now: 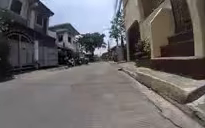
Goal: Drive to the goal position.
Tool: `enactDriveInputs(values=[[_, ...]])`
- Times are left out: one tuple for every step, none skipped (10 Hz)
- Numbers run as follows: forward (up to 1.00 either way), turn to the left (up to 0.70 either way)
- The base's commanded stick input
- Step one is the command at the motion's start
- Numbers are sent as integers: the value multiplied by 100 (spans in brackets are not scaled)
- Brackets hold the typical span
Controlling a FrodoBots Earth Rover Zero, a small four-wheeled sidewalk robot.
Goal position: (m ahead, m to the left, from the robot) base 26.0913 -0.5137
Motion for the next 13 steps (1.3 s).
enactDriveInputs(values=[[100, 0], [100, 0], [100, 0], [100, -1], [100, -9], [100, -38], [100, -40], [100, -40], [100, 1], [100, 6], [100, 8], [100, 3], [100, 0]])
